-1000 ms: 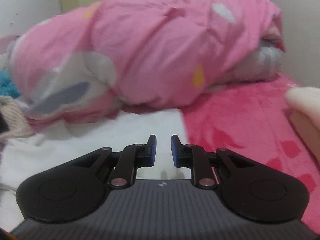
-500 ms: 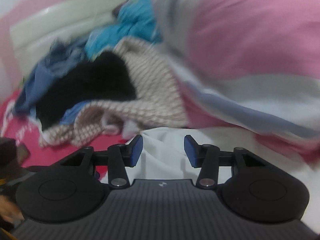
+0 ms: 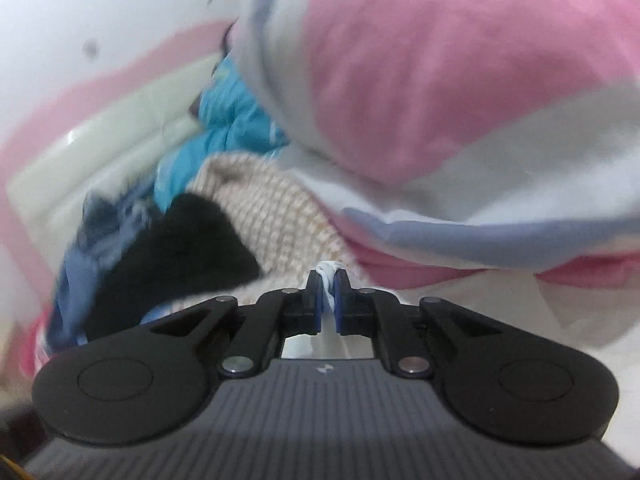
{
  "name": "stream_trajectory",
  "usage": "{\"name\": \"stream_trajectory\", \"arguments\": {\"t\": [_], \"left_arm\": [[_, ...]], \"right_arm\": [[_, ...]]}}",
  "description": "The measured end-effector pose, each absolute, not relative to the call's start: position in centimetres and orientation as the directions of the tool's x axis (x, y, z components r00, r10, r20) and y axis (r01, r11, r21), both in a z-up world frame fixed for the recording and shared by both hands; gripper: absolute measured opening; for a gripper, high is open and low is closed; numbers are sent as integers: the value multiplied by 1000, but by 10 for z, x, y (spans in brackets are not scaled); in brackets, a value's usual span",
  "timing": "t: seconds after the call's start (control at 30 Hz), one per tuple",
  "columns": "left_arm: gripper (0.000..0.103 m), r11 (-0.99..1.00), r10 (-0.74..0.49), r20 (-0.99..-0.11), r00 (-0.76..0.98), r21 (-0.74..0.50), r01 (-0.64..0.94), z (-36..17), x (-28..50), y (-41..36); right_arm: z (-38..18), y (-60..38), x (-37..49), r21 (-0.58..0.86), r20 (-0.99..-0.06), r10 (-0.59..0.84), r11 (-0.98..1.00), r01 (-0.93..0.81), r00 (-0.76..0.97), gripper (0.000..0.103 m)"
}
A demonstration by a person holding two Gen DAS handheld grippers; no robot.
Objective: Fold clothes
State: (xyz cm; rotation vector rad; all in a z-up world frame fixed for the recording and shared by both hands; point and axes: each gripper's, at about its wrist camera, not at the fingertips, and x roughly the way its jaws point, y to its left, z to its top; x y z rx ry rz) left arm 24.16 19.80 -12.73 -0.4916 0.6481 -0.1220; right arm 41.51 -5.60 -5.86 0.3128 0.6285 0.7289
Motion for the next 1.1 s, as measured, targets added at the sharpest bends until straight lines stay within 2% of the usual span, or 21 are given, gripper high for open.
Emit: {"name": "stream_trajectory", "arguments": {"t": [0.17, 0.37, 0.57, 0.67, 0.73, 0.87, 0.97, 1.1], "left_arm": [[60, 877, -260, -548, 795, -479, -43, -128, 242, 199], [58, 872, -263, -546, 796, -487, -46, -129, 241, 200], [57, 866, -265, -541, 798, -498, -51, -131, 238, 201], [57, 855, -270, -538, 798, -515, -57, -131, 237, 203], [57, 851, -271, -537, 798, -522, -62, -130, 236, 204], [57, 849, -270, -538, 799, -524, -66, -130, 235, 203], [56, 851, -267, -537, 800, -521, -66, -131, 235, 203], [56, 849, -269, -532, 803, -525, -64, -132, 236, 204]], "right_arm": [[-71, -39, 432, 461, -417, 700, 713, -528, 580, 4], [-72, 6, 436, 274, -460, 654, 748, -605, 600, 12], [-31, -30, 416, 274, -301, 665, 747, -606, 684, 17], [-14, -54, 401, 256, -274, 666, 746, -615, 694, 17], [-13, -61, 390, 227, -309, 687, 725, -651, 658, 17], [-38, -44, 382, 135, -467, 686, 679, -721, 558, 16], [-67, -16, 394, 79, -560, 625, 694, -716, 544, 16], [-111, 8, 432, 22, -657, 466, 798, -602, 593, 14]]}}
